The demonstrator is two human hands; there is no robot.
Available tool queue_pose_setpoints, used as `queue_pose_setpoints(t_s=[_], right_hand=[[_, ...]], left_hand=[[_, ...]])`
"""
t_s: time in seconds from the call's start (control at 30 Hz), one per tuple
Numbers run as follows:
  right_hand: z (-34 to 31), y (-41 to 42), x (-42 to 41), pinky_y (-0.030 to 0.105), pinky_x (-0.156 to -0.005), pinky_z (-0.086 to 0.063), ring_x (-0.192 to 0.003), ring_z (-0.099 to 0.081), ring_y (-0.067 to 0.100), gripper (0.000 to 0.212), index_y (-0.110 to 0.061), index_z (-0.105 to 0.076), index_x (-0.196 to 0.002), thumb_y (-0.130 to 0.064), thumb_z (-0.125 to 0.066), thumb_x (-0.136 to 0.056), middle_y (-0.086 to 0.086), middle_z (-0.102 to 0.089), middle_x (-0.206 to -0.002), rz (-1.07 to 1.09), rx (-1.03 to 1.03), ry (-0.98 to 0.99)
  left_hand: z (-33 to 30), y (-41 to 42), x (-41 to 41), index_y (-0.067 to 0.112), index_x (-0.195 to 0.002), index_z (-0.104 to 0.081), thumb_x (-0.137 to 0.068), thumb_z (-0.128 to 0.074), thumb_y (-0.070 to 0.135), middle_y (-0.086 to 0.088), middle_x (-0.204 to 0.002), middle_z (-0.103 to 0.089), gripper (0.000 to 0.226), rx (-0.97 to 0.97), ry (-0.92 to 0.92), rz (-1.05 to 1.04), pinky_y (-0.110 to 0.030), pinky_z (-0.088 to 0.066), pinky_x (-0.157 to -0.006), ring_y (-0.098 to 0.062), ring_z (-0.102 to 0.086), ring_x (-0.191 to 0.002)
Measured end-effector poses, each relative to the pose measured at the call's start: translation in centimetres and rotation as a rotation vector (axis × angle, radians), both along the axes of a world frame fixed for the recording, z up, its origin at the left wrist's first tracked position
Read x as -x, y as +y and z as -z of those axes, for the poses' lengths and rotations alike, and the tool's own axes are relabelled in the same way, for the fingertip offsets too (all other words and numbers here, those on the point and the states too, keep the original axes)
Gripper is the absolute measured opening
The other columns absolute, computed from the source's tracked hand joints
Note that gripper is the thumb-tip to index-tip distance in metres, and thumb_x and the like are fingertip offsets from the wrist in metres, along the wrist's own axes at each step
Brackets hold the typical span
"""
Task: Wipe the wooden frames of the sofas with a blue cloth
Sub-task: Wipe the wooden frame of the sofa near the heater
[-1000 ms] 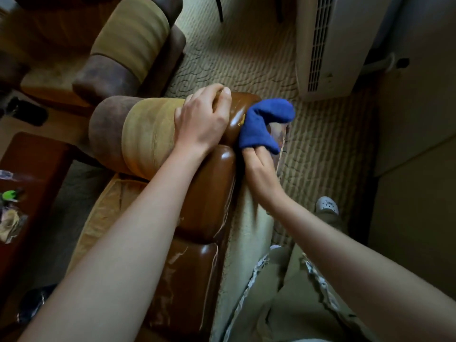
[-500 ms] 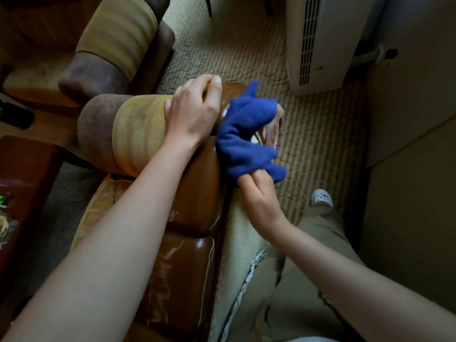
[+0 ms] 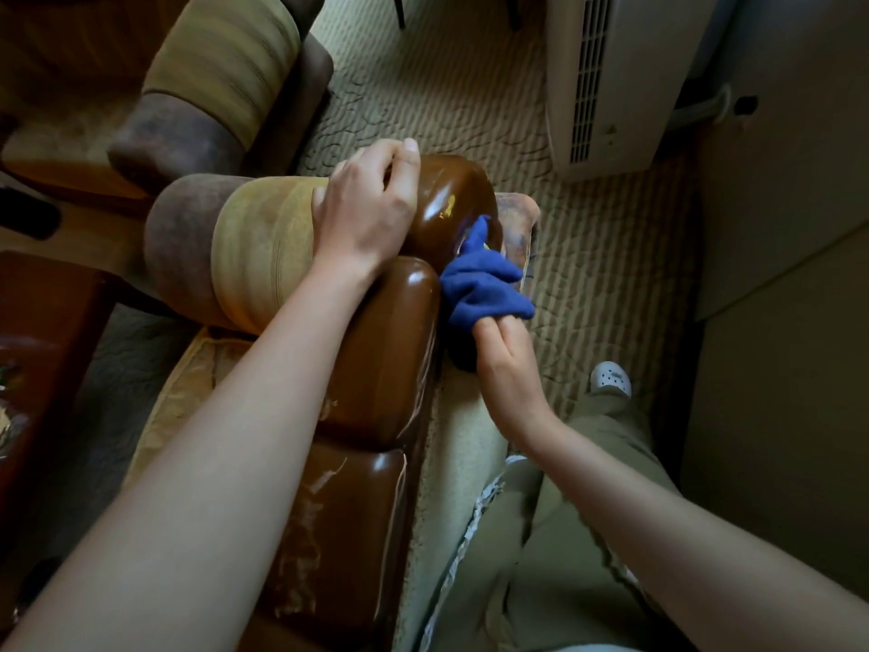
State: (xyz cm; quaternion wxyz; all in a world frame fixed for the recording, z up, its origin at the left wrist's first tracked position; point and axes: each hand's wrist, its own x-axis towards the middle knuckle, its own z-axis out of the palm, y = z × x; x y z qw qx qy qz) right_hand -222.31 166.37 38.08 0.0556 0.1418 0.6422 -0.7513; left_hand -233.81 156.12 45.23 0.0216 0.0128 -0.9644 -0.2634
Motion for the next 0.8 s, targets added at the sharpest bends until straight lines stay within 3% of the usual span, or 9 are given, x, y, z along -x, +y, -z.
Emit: queue_pose_setpoints(t_s=[0.07,0.17,0.27,0.33,0.43,0.5,0.6,0.7,0.8], right_hand=[[-0.6,-0.5,-0.9,0.044,-0.078,-0.040,-0.077,-0.049,0.025,0.036,0.009,-0.056,-0.083,-0.024,-0.041,-0.083,0.025,-0.056,-0.085,-0.027,-0.003,0.017],[-1.6,-0.9,0.1,0.033,-0.083,-0.036,-0.090,-0.048,0.024,0.029,0.015,-0.056,-0.096,-0.012,-0.046,-0.094,0.032,-0.056,-0.102,-0.003,0.000,0.037],[-1.7,-0.3,5.3,0.019,-0.090,-0.031,-0.096,-0.044,0.003,0.024,-0.007,-0.060,-0.106,-0.015,-0.038,-0.100,0.004,-0.055,-0.099,0.057,0.018,-0.031],[0.0,0.3,9.7,0.023,-0.099,-0.033,-0.104,-0.045,0.007,0.023,-0.020,-0.058,-0.088,-0.021,-0.038,-0.099,-0.005,-0.055,-0.097,0.071,0.022,-0.124],[4.4,1.3,13.8,0.035,-0.105,-0.040,-0.109,-0.056,0.014,0.031,-0.019,-0.063,-0.104,-0.038,-0.050,-0.083,-0.001,-0.063,-0.111,0.142,0.093,-0.327],[5.0,1.5,13.1,0.031,-0.104,-0.036,-0.109,-0.054,0.016,0.027,-0.018,-0.060,-0.104,-0.035,-0.047,-0.088,-0.002,-0.058,-0.105,0.123,0.124,-0.383],[4.8,0.1,9.1,0.024,-0.099,-0.026,-0.111,-0.038,0.011,0.017,-0.021,-0.047,-0.095,-0.019,-0.032,-0.101,0.001,-0.043,-0.108,-0.037,0.118,-0.236],[5.0,-0.7,6.2,0.020,-0.103,-0.026,-0.115,-0.040,0.005,0.023,-0.019,-0.049,-0.117,-0.023,-0.032,-0.103,-0.003,-0.047,-0.120,-0.053,0.032,-0.044],[5.5,0.1,10.3,0.021,-0.104,-0.028,-0.117,-0.042,0.009,0.034,-0.005,-0.049,-0.128,-0.019,-0.032,-0.102,-0.001,-0.050,-0.124,-0.045,-0.045,-0.102]], left_hand=[[0.1,-0.1,0.1,0.029,-0.085,-0.052,-0.090,-0.026,0.049,0.003,-0.101,-0.062,0.033,0.020,-0.001,0.002,-0.046,-0.038,-0.098,-0.023,-0.054,-0.106],[0.3,0.0,0.1,0.031,-0.085,-0.050,-0.089,-0.024,0.050,-0.001,-0.109,-0.063,0.032,0.075,0.002,0.023,-0.046,-0.037,-0.097,-0.025,-0.052,-0.111],[0.3,0.1,0.1,0.026,-0.100,-0.060,-0.089,-0.021,0.050,0.001,-0.119,-0.060,0.047,0.132,-0.020,0.036,-0.046,-0.031,-0.101,-0.022,-0.047,-0.120],[0.2,0.1,0.1,0.026,-0.111,-0.061,-0.092,-0.023,0.049,0.003,-0.125,-0.058,0.049,0.138,-0.028,0.035,-0.045,-0.026,-0.103,-0.020,-0.044,-0.124],[0.2,0.0,0.2,0.024,-0.116,-0.060,-0.096,-0.025,0.045,0.004,-0.129,-0.055,0.045,0.133,-0.040,0.031,-0.044,-0.022,-0.104,-0.020,-0.040,-0.127],[0.2,0.0,0.2,0.024,-0.114,-0.060,-0.096,-0.025,0.045,0.005,-0.128,-0.055,0.045,0.130,-0.041,0.031,-0.043,-0.022,-0.103,-0.019,-0.040,-0.126],[0.2,0.1,0.2,0.024,-0.112,-0.060,-0.099,-0.027,0.043,0.007,-0.128,-0.054,0.041,0.144,-0.040,0.030,-0.043,-0.021,-0.103,-0.017,-0.039,-0.126],[0.2,0.2,0.2,0.027,-0.114,-0.060,-0.097,-0.026,0.045,0.009,-0.131,-0.052,0.042,0.189,-0.033,0.051,-0.043,-0.021,-0.101,-0.015,-0.037,-0.127],[0.2,0.2,0.2,0.028,-0.114,-0.059,-0.096,-0.025,0.046,0.010,-0.131,-0.052,0.043,0.200,-0.035,0.061,-0.039,-0.020,-0.097,-0.014,-0.037,-0.127]])
